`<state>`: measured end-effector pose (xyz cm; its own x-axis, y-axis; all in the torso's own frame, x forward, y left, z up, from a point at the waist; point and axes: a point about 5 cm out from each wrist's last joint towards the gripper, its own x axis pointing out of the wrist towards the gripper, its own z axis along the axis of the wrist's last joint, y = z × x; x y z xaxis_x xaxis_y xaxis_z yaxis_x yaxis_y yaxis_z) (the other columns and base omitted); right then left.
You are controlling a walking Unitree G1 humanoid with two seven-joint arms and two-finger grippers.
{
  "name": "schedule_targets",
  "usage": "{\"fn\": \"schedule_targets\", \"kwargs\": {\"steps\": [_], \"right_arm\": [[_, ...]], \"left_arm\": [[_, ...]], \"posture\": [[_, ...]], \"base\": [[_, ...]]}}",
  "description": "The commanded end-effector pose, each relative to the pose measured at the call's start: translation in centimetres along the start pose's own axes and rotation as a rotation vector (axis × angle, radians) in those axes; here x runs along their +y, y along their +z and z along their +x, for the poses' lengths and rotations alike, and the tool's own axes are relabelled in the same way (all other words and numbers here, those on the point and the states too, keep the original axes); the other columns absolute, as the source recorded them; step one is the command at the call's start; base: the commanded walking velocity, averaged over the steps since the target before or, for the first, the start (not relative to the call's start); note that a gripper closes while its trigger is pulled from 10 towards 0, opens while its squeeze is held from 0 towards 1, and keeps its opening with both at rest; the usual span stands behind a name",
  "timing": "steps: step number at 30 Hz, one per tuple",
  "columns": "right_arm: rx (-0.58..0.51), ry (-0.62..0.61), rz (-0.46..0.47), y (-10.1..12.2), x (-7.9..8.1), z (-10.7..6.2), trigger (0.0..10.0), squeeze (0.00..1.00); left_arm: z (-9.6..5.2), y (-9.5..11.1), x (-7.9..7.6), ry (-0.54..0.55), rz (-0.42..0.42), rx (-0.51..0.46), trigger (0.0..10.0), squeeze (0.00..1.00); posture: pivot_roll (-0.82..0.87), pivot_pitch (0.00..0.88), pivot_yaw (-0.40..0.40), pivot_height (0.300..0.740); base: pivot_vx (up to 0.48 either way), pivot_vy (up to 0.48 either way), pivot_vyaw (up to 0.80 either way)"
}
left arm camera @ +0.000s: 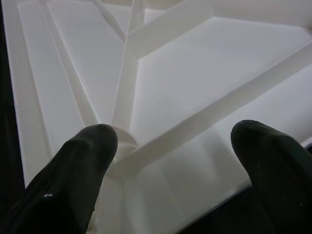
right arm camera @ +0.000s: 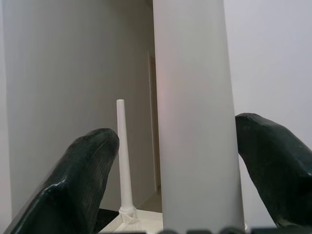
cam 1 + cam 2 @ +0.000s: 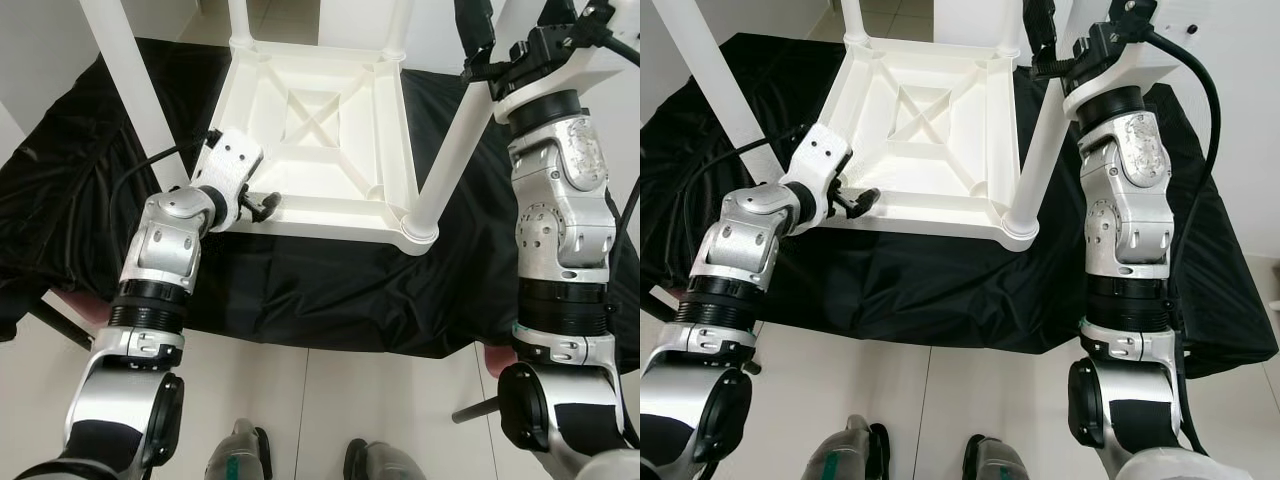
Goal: Building children table
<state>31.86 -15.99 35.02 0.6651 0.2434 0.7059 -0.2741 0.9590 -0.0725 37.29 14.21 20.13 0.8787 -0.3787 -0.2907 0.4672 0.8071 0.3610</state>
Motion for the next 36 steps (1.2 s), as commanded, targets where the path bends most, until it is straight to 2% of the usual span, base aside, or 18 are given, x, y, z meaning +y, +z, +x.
{"fn": "schedule_targets", "kwargs": {"steps": [1, 3, 7, 8, 9, 10, 11, 12, 13, 14, 18, 20, 27, 32, 36], "right_arm": [[-0.033, -0.001, -0.002, 0.9, -0.2, 0.4, 10.0, 0.0], [-0.042, 0.002, -0.001, 1.2, -0.3, 0.4, 10.0, 0.0], [-0.044, 0.002, -0.001, 1.2, -0.3, 0.4, 10.0, 0.0], [-0.043, 0.002, -0.002, 1.2, -0.3, 0.4, 10.0, 0.0], [-0.043, 0.002, -0.002, 1.2, -0.3, 0.4, 10.0, 0.0], [-0.04, 0.002, -0.003, 1.2, -0.3, 0.4, 10.0, 0.0], [-0.04, 0.002, -0.003, 1.2, -0.3, 0.4, 10.0, 0.0], [-0.037, 0.003, -0.004, 1.1, -0.3, 0.3, 10.0, 0.0], [-0.037, 0.003, -0.004, 1.1, -0.3, 0.3, 10.0, 0.0], [-0.036, 0.003, -0.004, 1.1, -0.4, 0.3, 10.0, 0.0], [-0.034, 0.003, -0.004, 1.1, -0.4, 0.3, 10.0, 0.0], [-0.032, 0.006, -0.006, 1.1, -0.4, 0.3, 10.0, 0.0], [-0.033, 0.01, -0.007, 1.2, -0.5, 0.2, 10.0, 0.0], [-0.032, 0.014, -0.008, 1.2, -0.5, 0.3, 10.0, 0.0], [-0.032, 0.018, -0.009, 1.3, -0.5, 0.4, 10.0, 0.0]], "left_arm": [[-0.4, -0.2, 2.5, 0.492, 0.013, 0.014, 10.0, 0.0], [-0.3, -0.1, 2.9, 0.547, -0.032, -0.005, 10.0, 0.0], [-0.3, 0.1, 3.0, 0.558, -0.054, -0.032, 10.0, 0.0], [-0.3, 0.4, 3.1, 0.558, -0.104, -0.066, 10.0, 0.0], [-0.3, 0.4, 3.1, 0.558, -0.104, -0.066, 10.0, 0.0], [-0.3, 0.5, 3.0, 0.551, -0.148, -0.104, 10.0, 0.0], [-0.3, 0.5, 3.0, 0.551, -0.148, -0.104, 10.0, 0.0], [-0.3, 0.6, 3.1, 0.554, -0.199, -0.135, 10.0, 0.0], [-0.3, 0.6, 3.1, 0.554, -0.199, -0.135, 10.0, 0.0], [-0.4, 0.6, 3.1, 0.558, -0.235, -0.16, 10.0, 0.0], [-0.3, 0.2, 3.2, 0.565, -0.25, -0.167, 10.0, 0.0], [-0.4, -0.7, 3.3, 0.607, -0.244, -0.192, 10.0, 0.0], [-0.1, -2.5, 2.9, 0.645, -0.258, -0.198, 10.0, 0.0], [0.2, -3.7, 2.6, 0.638, -0.335, -0.205, 10.0, 0.0], [0.3, -3.9, 2.7, 0.635, -0.348, -0.206, 10.0, 0.0]], "posture": [[0.07, 0.057, -0.005, 0.74], [0.07, 0.058, -0.005, 0.74], [0.07, 0.06, -0.005, 0.74], [0.06, 0.061, -0.006, 0.74], [0.06, 0.061, -0.006, 0.74], [0.06, 0.061, -0.006, 0.74], [0.06, 0.061, -0.006, 0.74], [0.06, 0.061, -0.006, 0.74], [0.06, 0.061, -0.006, 0.74], [0.06, 0.067, -0.009, 0.74], [0.06, 0.068, -0.01, 0.74], [0.06, 0.07, -0.01, 0.74], [0.05, 0.072, -0.014, 0.74], [0.04, 0.073, -0.022, 0.74], [0.04, 0.074, -0.024, 0.74]], "base": [[0.0, 0.0, 0.0], [0.0, 0.0, 0.0], [0.0, 0.0, 0.0], [0.0, 0.0, 0.0], [0.0, 0.0, 0.0], [0.0, 0.0, 0.0], [0.0, 0.0, 0.0], [0.0, 0.0, 0.0], [0.0, 0.0, 0.0], [0.0, 0.0, 0.0], [0.0, 0.0, 0.0], [0.0, 0.0, 0.0], [0.0, 0.0, 0.0], [0.0, 0.0, 0.0], [0.0, 0.0, 0.0]]}}
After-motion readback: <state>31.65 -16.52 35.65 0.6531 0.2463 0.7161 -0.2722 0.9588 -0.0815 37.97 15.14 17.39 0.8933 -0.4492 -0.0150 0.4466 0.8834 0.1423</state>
